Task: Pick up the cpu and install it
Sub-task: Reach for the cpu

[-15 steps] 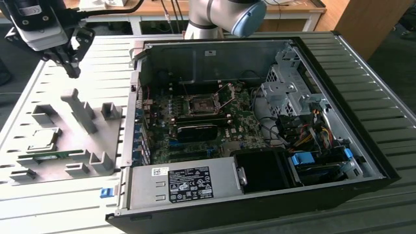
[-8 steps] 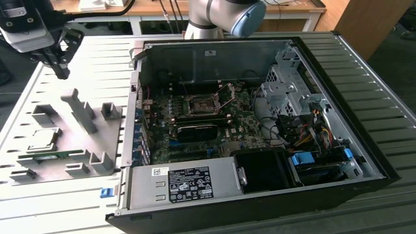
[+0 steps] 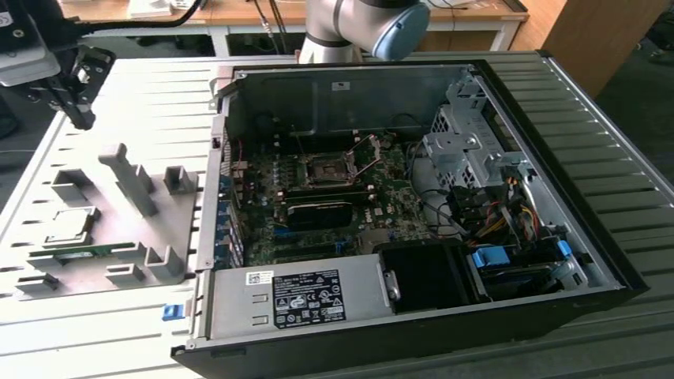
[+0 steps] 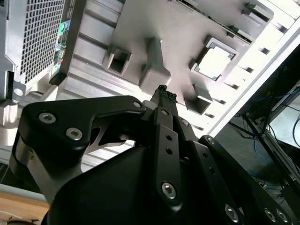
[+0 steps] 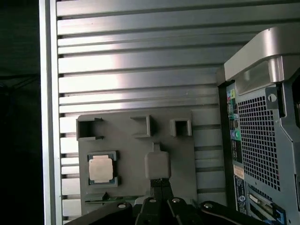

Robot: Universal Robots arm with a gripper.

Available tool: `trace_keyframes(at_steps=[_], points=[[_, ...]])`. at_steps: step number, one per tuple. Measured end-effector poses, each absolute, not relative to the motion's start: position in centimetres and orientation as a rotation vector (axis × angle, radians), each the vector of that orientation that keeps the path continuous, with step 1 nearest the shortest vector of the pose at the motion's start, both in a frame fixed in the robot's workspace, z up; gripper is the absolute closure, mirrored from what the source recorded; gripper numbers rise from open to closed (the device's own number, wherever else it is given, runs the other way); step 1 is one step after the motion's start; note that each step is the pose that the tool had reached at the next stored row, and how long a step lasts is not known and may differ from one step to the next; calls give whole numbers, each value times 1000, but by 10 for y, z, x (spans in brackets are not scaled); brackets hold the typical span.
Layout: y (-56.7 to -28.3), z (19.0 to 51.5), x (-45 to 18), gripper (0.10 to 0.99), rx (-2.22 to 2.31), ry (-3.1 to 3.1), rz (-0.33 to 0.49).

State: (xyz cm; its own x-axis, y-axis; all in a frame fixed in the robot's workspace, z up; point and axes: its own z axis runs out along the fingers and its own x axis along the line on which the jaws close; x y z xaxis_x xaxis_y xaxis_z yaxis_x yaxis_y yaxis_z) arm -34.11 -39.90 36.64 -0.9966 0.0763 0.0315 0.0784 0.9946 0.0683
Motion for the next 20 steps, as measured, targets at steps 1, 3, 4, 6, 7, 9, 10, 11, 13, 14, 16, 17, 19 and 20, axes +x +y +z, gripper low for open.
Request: trace_keyframes(at_steps=[1,3,4,6,7,9,10,11,13,14,16,17,19,20], points=[[-399,366,-345,965,-120,-3108,-108],[-399,366,-353,965,-121,-3108,-108],[-399,366,-358,965,-121,-3108,-108],[-399,366,-367,965,-120,-3108,-108],[-399,366,-371,965,-120,-3109,-108],[-399,366,-378,965,-121,-3108,-108],[-399,365,-381,965,-121,-3108,-108],[-399,365,-384,965,-121,-3108,-108],[-399,365,-390,965,-121,-3108,-108],[-399,365,-394,965,-121,-3108,-108],[-399,364,-403,965,-120,-3108,-108],[-399,364,-407,965,-120,-3108,-108],[-399,364,-414,965,-121,-3108,-108],[-399,363,-417,965,-121,-3108,-108]])
